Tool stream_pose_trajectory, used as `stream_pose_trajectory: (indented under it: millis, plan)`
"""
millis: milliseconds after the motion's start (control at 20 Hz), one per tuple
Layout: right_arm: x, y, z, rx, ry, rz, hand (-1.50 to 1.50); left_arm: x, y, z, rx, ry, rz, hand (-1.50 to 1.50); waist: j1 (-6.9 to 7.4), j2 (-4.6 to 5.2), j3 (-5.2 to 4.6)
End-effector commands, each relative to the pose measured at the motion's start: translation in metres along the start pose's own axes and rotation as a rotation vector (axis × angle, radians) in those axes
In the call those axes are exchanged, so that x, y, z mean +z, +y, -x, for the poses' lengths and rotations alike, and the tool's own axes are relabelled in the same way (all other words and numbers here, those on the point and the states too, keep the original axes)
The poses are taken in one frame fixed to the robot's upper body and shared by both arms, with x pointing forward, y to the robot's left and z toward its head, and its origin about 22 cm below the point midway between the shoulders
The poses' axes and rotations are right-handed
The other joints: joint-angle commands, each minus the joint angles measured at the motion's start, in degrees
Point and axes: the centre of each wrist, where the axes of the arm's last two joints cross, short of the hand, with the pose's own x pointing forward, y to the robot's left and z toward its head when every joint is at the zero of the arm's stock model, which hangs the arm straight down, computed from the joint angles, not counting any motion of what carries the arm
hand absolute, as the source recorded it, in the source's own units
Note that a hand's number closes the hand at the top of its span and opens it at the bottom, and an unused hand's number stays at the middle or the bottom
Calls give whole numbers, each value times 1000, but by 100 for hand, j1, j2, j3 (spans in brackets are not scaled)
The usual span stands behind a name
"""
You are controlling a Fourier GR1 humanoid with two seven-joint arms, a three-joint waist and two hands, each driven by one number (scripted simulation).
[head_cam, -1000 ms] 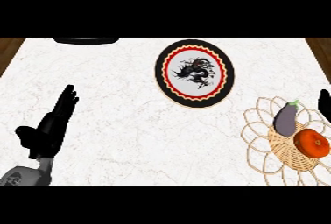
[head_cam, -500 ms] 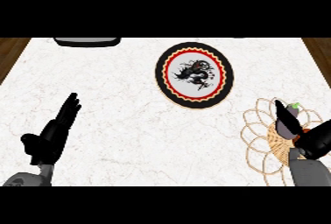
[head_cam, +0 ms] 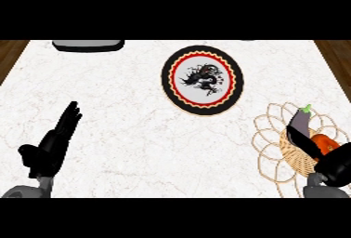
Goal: Pick the squash from the placemat and place it in the plate
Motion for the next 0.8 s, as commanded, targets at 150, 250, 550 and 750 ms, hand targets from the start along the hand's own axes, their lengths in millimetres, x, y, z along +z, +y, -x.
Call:
stream_pose_trajectory:
  millis: [150,250,550,750]
  plan:
    - [0,-15,-20,301,172,-194,-150,3,-3,2,-10,9,16,0,4,-8,6]
    - [-1,-29,-41,328,219,-202,-150,16,2,9,-17,-5,7,0,43,-26,8]
    - [-2,-51,-61,400,341,-262,-150,-1,12,-4,-4,-12,8,0,37,7,36]
    - [8,-52,-72,417,390,-274,-150,-8,1,3,4,-7,-2,0,39,18,37]
